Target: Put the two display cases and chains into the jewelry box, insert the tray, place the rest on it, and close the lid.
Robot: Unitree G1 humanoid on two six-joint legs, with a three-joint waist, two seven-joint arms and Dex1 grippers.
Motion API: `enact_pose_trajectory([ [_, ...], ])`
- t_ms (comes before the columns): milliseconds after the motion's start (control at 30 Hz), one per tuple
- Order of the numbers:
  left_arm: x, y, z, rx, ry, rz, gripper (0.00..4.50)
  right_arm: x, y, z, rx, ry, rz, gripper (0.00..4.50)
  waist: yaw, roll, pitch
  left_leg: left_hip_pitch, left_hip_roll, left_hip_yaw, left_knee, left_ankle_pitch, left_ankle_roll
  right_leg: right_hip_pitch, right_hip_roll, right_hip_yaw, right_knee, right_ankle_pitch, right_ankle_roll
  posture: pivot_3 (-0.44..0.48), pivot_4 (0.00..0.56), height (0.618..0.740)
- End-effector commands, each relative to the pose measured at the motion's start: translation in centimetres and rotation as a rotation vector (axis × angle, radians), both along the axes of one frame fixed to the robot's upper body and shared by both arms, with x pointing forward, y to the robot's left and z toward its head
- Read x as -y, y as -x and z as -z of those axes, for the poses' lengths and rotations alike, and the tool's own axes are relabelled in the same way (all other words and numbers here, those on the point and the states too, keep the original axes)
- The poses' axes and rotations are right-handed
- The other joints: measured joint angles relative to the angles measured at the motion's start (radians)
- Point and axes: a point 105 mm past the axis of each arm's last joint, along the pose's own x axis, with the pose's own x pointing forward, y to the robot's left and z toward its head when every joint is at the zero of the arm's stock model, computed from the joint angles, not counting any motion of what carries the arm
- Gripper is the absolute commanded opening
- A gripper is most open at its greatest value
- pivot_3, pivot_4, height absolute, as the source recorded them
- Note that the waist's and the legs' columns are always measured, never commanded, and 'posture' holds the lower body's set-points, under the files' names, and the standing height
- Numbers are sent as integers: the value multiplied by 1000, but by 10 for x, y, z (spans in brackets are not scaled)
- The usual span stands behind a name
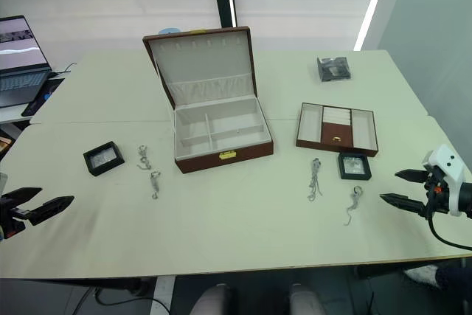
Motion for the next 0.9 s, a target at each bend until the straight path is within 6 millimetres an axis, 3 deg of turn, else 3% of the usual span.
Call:
enact_pose_trajectory([
  [33, -4, -3, -10, 20, -33, 7, 4495, 1, -2, -11, 53, 3, -8, 4479, 0, 0, 0, 0, 0, 0, 0, 0, 0, 0, 0, 0, 0, 0, 0, 0, 150, 740],
  [900, -13, -5, -1, -18, -62, 7, 4495, 0, -8, -13, 77, -1, -18, 4479, 0, 0, 0, 0, 0, 0, 0, 0, 0, 0, 0, 0, 1, 0, 0, 0, 150, 740],
])
